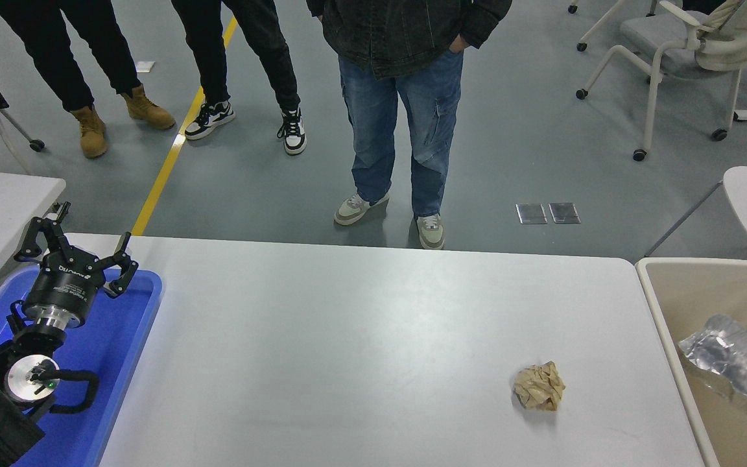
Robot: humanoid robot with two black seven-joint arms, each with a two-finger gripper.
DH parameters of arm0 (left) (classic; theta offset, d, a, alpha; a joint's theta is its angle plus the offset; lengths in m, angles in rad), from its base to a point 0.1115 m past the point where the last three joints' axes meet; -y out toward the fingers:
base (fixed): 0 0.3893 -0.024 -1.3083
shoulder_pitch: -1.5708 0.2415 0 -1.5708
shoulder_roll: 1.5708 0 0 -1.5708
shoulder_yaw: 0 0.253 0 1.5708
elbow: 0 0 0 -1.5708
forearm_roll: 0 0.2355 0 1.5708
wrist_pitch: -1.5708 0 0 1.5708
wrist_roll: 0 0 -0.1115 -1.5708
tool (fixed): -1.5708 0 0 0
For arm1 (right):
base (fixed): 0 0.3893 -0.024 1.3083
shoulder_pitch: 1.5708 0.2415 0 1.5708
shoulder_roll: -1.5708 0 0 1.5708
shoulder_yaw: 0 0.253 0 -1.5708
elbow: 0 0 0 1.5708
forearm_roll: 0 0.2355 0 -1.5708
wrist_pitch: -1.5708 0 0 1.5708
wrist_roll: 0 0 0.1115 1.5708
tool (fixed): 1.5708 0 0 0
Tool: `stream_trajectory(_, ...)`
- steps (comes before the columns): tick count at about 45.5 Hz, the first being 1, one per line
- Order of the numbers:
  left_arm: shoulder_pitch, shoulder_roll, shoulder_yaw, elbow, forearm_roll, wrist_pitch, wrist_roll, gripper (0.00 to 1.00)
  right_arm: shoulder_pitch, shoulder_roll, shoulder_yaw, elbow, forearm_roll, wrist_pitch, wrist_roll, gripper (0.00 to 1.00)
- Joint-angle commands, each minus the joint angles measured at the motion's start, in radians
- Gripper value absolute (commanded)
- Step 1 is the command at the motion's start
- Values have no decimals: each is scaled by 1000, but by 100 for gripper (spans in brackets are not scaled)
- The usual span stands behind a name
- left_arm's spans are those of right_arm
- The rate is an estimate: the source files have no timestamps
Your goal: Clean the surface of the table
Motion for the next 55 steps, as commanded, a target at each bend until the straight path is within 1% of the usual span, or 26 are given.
stream_trajectory(1, 0, 0, 0, 0, 0, 0, 0, 100, 4, -2, 149, 6, 0, -23, 0, 96)
stream_trajectory(11, 0, 0, 0, 0, 0, 0, 0, 100, 19, -9, 293, 9, 0, -21, 0, 97)
stream_trajectory(18, 0, 0, 0, 0, 0, 0, 0, 100, 64, -13, 394, 7, 9, -21, 3, 98)
stream_trajectory(33, 0, 0, 0, 0, 0, 0, 0, 100, 142, -44, 601, 6, 143, -23, 11, 98)
stream_trajectory(42, 0, 0, 0, 0, 0, 0, 0, 100, 216, -68, 761, 15, 166, -21, 10, 98)
stream_trajectory(48, 0, 0, 0, 0, 0, 0, 0, 100, 245, -73, 850, 47, 166, -21, 11, 98)
stream_trajectory(55, 0, 0, 0, 0, 0, 0, 0, 100, 259, -82, 930, 153, 166, -41, 11, 98)
